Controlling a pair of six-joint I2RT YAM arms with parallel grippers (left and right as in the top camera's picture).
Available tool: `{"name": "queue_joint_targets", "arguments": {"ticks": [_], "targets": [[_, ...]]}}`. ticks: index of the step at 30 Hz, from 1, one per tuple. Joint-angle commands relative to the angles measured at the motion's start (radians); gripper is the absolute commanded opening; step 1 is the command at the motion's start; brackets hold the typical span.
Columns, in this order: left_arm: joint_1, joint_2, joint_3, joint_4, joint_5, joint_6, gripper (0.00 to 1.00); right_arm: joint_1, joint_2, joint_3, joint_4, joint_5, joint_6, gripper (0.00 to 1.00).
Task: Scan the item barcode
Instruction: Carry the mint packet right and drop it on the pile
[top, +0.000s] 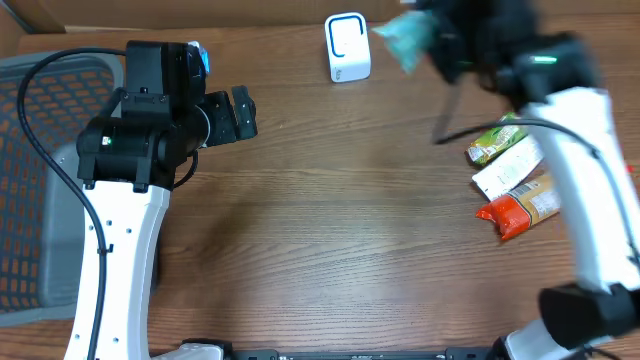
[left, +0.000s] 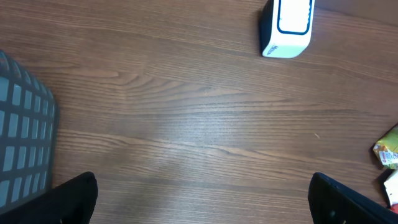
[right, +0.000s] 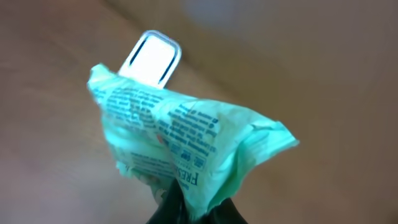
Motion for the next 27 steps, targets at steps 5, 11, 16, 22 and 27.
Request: {"name": "queue_joint_targets", "arguments": {"ticks": [5,11,16,22,27], "targets": [[-0.002,0.001,0.01,0.0,0.003,0.011,1.0,-0.318,0.025,-0.038,-0.271,-0.283,0.303,0.04],[-0.002,0.001,0.01,0.0,0.003,0.011,1.0,-0.565,0.071,-0.293,-0.15,-0.217,0.441,0.04],[-0.002,0.001,0.01,0.0,0.003,0.011,0.99,-0.653,0.065,-0.378,-0.12,-0.267,0.452,0.3],[-0.002,0.001,0.01,0.0,0.003,0.011,1.0,-0.645,0.035,-0.249,-0.256,-0.442,0.439,0.49],[-0.002,0.001,0.01,0.0,0.003,0.011,1.0,-0.625,-0.021,-0.064,-0.448,-0.622,0.397,0.55]]}}
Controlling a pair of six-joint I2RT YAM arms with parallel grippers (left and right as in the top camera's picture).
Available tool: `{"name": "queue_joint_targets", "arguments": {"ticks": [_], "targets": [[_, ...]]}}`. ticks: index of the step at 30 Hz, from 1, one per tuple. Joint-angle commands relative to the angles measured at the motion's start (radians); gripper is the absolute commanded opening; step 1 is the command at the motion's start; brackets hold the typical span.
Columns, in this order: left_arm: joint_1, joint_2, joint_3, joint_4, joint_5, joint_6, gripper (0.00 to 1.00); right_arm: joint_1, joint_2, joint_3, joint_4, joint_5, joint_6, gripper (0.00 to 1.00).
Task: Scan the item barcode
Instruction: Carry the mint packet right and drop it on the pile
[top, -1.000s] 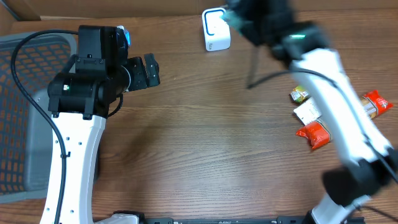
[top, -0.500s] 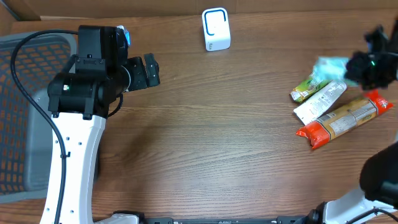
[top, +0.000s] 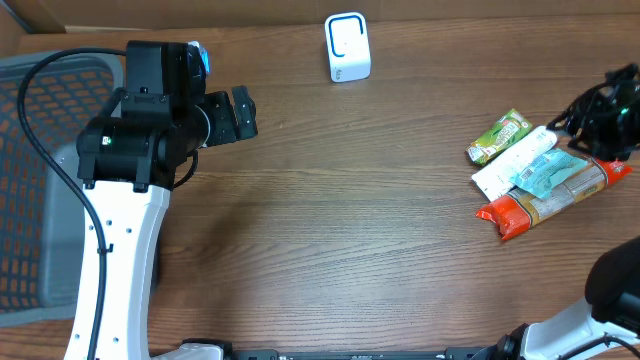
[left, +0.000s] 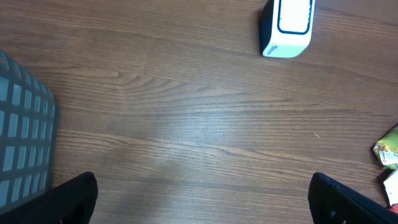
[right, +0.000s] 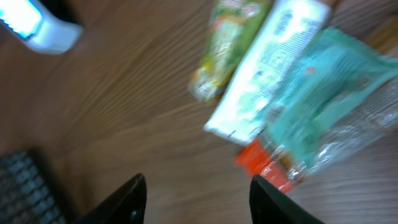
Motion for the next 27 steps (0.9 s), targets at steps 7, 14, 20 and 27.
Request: {"name": "queue_joint_targets", "arguments": {"ticks": [7,14,20,27], "targets": [[-0.002,0.002,0.009,0.0,0.003,0.011,1.0,0.154,-0.298,0.333,-0.182,-0.195,-0.039,1.0],[-0.002,0.002,0.009,0.0,0.003,0.011,1.0,0.298,-0.562,0.334,-0.182,-0.195,-0.04,1.0],[-0.002,0.002,0.009,0.0,0.003,0.011,1.0,0.302,-0.716,0.334,-0.182,-0.106,-0.043,1.0],[-0.002,0.002,0.009,0.0,0.003,0.011,0.99,0.302,-0.866,0.303,-0.182,0.051,-0.1,1.0]]}}
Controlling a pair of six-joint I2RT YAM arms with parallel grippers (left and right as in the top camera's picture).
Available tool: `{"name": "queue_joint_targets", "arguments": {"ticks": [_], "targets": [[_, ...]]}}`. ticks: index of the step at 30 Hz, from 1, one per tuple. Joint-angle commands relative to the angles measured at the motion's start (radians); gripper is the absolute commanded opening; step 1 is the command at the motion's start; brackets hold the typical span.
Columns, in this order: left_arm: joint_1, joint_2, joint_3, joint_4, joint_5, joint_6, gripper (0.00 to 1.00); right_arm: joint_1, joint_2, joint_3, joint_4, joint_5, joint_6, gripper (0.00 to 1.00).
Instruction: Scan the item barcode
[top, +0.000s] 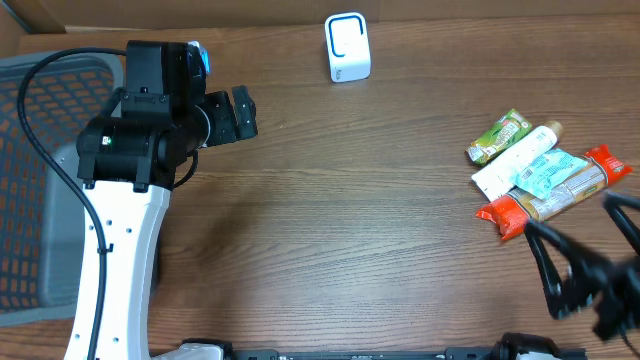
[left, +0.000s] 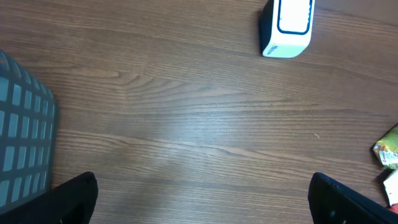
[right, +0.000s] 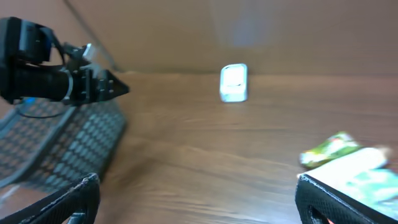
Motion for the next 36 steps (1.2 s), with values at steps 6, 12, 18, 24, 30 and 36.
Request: {"name": "queue_joint_targets", "arguments": {"ticks": [6,12,18,24,30,36], "targets": [[-0.002,0.002,0.009,0.0,0.003,0.011,1.0,0.02,-0.189,-0.23,0.072,0.142,-0.179,1.0],[-0.002,0.002,0.009,0.0,0.003,0.011,1.0,0.083,-0.419,-0.725,0.529,0.22,-0.181,1.0],[-0.002,0.002,0.009,0.0,0.003,0.011,1.0,0.121,-0.611,-1.247,1.046,0.209,-0.176,1.0],[-0.002,0.002,0.009,0.0,0.003,0.011,0.99,0.178,-0.767,-1.706,1.527,0.149,-0.173,1.0],[-0.002,0.002,0.009,0.0,0.003,0.011,0.99,0.22,-0.956,-2.032,1.72,0.115,-0.129,1.0],[-0.002,0.002,0.009,0.0,0.003,0.011,1.0,0.22,-1.005,-2.16,1.72,0.131,-0.016,1.0]]}}
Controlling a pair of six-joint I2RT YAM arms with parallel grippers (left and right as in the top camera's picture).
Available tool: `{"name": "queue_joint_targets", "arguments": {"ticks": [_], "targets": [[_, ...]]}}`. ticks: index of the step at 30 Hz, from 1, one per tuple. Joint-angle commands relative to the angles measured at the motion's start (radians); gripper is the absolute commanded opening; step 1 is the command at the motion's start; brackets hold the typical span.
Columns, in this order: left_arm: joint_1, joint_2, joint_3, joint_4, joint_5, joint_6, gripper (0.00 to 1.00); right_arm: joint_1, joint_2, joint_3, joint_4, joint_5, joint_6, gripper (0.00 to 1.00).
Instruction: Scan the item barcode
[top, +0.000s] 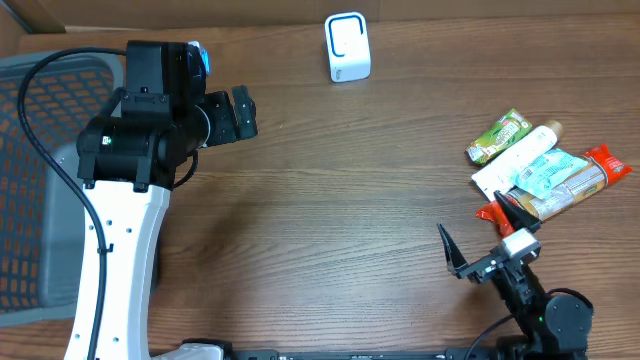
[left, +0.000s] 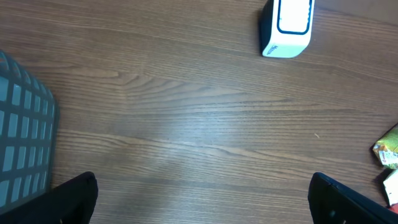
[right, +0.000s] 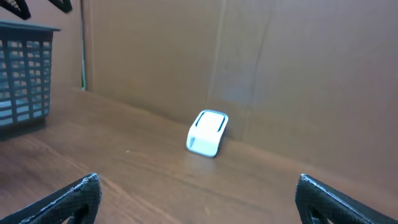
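Observation:
The white barcode scanner (top: 347, 47) stands at the table's far edge, also seen in the left wrist view (left: 287, 28) and the right wrist view (right: 207, 133). The teal packet (top: 548, 172) lies on the heap at the right, over a white tube (top: 512, 162) and an orange-red pack (top: 520, 208), beside a green pouch (top: 498, 137). My right gripper (top: 482, 236) is open and empty, low at the front right, just in front of the heap and facing the scanner (right: 202, 202). At the left, my left gripper (top: 240, 113) is open and empty (left: 202, 199).
A grey mesh basket (top: 30, 180) stands at the left edge, with its corner in the left wrist view (left: 22, 143) and far left in the right wrist view (right: 22, 68). A cardboard wall (right: 280, 62) rises behind the scanner.
My right gripper was at the front right corner of the table, blurred. Now it stands further left, just in front of the heap, still open. The left arm and the items have not moved.
First my right gripper held the teal packet up next to the scanner. Then the packet lay on the heap at the right with the gripper open beside it. After that the gripper was at the front right corner, and now it sits open in front of the heap.

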Motion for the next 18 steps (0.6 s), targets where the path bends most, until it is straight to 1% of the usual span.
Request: {"name": "queue_joint_targets", "arguments": {"ticks": [1,3,18], "targets": [[-0.002,0.001,0.009,0.0,0.003,0.011,0.99,0.006,-0.013,-0.039,-0.03,0.003,0.089,1.0],[-0.002,0.001,0.009,0.0,0.003,0.011,0.99,0.006,-0.013,-0.039,-0.085,0.008,0.109,1.0],[-0.002,0.001,0.009,0.0,0.003,0.011,0.99,0.006,-0.013,-0.039,-0.083,0.01,0.111,1.0]]}}
